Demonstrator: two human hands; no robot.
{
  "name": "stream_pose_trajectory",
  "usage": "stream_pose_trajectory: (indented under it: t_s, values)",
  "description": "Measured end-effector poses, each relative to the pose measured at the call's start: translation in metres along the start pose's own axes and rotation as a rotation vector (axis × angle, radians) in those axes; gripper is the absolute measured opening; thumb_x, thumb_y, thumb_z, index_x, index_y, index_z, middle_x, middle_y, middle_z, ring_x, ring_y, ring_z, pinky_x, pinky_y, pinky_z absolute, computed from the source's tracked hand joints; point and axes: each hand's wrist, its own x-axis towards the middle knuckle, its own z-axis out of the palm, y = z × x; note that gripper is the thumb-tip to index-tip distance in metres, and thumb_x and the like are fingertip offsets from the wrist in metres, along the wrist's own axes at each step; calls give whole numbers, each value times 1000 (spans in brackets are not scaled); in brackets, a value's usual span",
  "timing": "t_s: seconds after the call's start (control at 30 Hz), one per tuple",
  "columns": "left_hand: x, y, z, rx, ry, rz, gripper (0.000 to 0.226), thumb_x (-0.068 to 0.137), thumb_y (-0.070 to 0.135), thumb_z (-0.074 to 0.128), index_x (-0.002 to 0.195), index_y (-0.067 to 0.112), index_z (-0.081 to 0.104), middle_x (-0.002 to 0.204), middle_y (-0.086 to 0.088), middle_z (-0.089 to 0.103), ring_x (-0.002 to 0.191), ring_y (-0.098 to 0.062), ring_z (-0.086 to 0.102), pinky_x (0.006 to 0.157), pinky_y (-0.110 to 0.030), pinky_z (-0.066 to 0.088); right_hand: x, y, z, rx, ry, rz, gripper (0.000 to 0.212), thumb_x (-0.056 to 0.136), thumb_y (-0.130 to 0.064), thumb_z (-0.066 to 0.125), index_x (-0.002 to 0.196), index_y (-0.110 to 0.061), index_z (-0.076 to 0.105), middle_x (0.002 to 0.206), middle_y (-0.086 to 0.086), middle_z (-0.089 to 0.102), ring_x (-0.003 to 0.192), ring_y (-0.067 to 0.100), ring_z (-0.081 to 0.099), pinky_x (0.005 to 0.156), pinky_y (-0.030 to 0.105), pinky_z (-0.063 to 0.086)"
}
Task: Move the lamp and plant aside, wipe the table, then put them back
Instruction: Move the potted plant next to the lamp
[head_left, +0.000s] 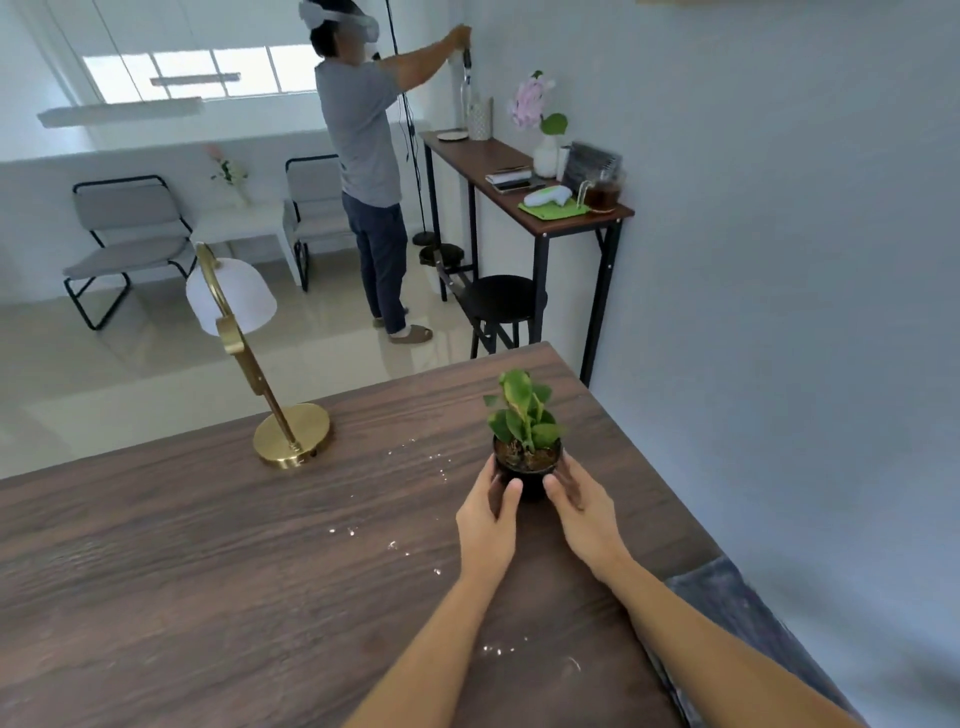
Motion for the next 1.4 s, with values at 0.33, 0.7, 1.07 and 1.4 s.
stream_pose_trajectory:
  t_s: [0.33, 0.7, 1.07, 1.4]
  values:
    - [37, 14, -30, -170, 180, -58, 41, 88, 25, 65, 128, 24, 57, 113, 24, 62, 106, 12, 57, 90, -10, 45, 31, -44, 41, 114, -36, -65, 44, 94, -32, 61, 138, -31, 52, 115, -29, 60, 105, -21, 54, 98, 14, 43]
    - [117, 0, -104, -224, 392, -104, 45, 86, 31, 67, 129, 21, 58, 108, 19, 66, 102, 5, 62, 96, -30, 50, 102, -93, 137, 121, -155, -79, 43, 94, -29, 62, 137, -22, 55, 125, -4, 67, 110, 3, 60, 102, 28, 45]
    - [168, -32, -134, -200, 422, -156, 45, 87, 21, 67, 130, 16, 56, 115, 11, 63, 99, 8, 57, 98, -26, 46, 150, -85, 187, 97, -240, -36, 43, 94, -21, 63, 136, -18, 56, 126, -3, 66, 111, 3, 60, 105, 31, 46]
    - [164, -40, -141, -95, 363, -149, 43, 87, 18, 66, 128, 15, 53, 124, 5, 62, 113, -3, 57, 95, -20, 44, 154, -83, 186, 42, -331, -5, 44, 96, -10, 58, 138, -15, 50, 133, 4, 61, 122, 9, 54, 108, 29, 41]
